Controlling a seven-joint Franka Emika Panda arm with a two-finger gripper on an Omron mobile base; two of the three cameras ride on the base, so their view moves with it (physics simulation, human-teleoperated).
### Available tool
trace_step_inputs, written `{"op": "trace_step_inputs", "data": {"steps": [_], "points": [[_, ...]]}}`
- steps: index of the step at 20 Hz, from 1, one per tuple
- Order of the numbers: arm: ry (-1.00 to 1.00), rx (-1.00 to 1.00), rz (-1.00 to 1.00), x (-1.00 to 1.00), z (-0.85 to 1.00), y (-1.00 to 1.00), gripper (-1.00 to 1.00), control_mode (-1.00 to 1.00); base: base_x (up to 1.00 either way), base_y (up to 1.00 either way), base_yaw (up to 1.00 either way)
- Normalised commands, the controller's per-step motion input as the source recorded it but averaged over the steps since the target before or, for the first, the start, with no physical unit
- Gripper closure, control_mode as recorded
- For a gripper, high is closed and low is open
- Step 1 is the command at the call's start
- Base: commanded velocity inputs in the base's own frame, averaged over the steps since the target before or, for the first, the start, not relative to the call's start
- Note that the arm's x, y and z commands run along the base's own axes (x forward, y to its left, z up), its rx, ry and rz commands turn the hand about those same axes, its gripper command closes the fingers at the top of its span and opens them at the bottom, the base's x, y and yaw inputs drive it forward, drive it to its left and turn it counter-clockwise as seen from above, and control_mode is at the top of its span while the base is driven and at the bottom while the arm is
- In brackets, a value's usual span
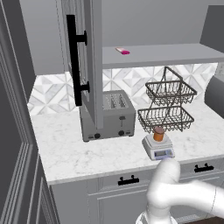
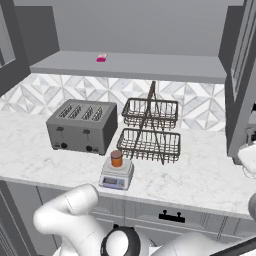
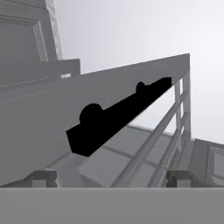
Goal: Pick the jam and place it on the digital scale for weighing, and close the cabinet.
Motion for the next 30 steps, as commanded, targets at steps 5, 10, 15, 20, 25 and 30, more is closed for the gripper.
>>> {"op": "trace_step_inputs", "data": {"steps": [5,10,15,20,25,30], "points": [[0.0,-0.09,0.0,0.08,0.48,0.96,-1.0,-1.0,0.0,0.0,0.0],[0.03,-0.15,-0.02,0.27,0.17,1.0,-1.0,-1.0,0.0,0.0,0.0],[0.09,-0.19,-0.14,0.6,0.06,1.0,-1.0,-1.0,0.0,0.0,0.0],[0.07,-0.19,-0.19,0.79,0.24,1.0,-1.0,-1.0,0.0,0.0,0.0],[0.14,-0.16,-0.17,0.87,0.11,0.76,-1.0,-1.0,0.0,0.0,0.0],[0.11,-0.06,-0.04,0.91,0.0,0.19,-1.0,-1.0,0.0,0.0,0.0]]}}
